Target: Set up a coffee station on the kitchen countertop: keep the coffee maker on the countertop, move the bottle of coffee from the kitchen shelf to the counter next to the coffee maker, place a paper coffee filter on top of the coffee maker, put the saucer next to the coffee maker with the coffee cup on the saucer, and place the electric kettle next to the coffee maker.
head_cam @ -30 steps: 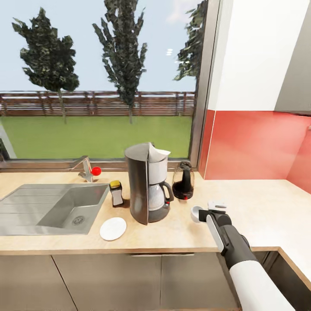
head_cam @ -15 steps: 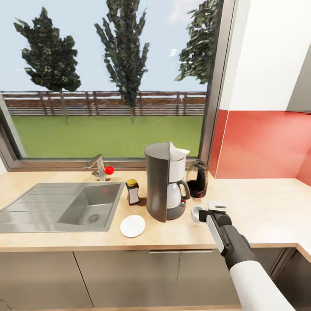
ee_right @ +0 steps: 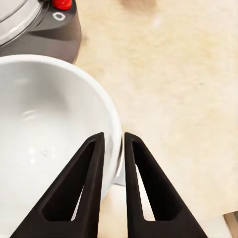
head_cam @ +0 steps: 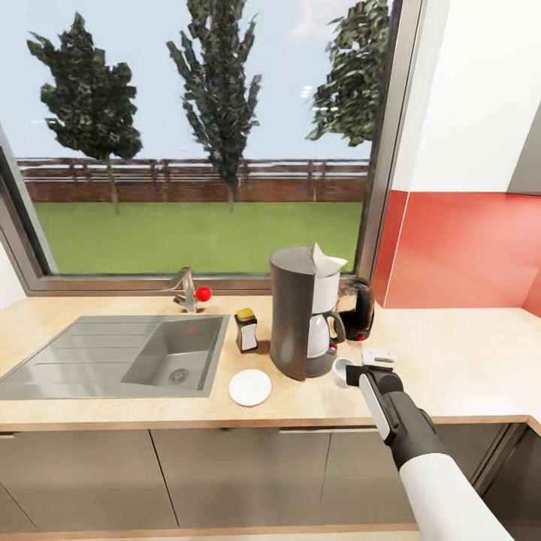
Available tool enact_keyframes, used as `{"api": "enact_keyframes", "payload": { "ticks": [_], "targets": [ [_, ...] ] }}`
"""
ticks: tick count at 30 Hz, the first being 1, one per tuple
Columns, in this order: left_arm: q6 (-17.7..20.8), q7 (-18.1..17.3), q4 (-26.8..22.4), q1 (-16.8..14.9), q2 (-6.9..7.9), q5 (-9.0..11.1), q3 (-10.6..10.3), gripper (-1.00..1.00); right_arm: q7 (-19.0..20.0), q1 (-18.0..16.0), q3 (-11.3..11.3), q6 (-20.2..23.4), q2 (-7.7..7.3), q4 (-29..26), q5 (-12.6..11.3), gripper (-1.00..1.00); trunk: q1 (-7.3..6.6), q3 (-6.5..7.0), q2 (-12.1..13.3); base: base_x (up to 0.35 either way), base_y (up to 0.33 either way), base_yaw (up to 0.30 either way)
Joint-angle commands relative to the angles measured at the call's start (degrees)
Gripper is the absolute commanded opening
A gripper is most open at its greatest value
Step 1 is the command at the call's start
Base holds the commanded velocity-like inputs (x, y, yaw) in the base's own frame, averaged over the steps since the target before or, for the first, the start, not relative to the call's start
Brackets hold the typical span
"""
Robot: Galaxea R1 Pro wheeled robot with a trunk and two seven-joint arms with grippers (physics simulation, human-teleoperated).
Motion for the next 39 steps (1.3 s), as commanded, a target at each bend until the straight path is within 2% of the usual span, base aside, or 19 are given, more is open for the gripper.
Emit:
{"api": "enact_keyframes", "payload": {
  "ticks": [1,32,39],
  "targets": [
    [-0.25,-0.39,0.13,-0.05,0.01,0.54,-0.17,1.00,-0.44,-0.04,0.05,0.11,0.00,-0.06,-0.65,-1.00,0.03,-0.10,-0.11,-0.001,0.003,0.000],
    [-0.25,-0.36,0.13,-0.05,-0.06,0.62,-0.15,1.00,-0.48,-0.07,0.05,0.11,0.00,-0.07,-0.59,-1.00,0.03,-0.10,-0.11,-0.007,0.030,0.000],
    [-0.25,-0.36,0.13,-0.05,-0.04,0.63,-0.10,1.00,-0.48,-0.03,0.05,0.11,0.00,-0.07,-0.62,-1.00,0.03,-0.10,-0.11,-0.164,0.141,0.000]
  ]
}}
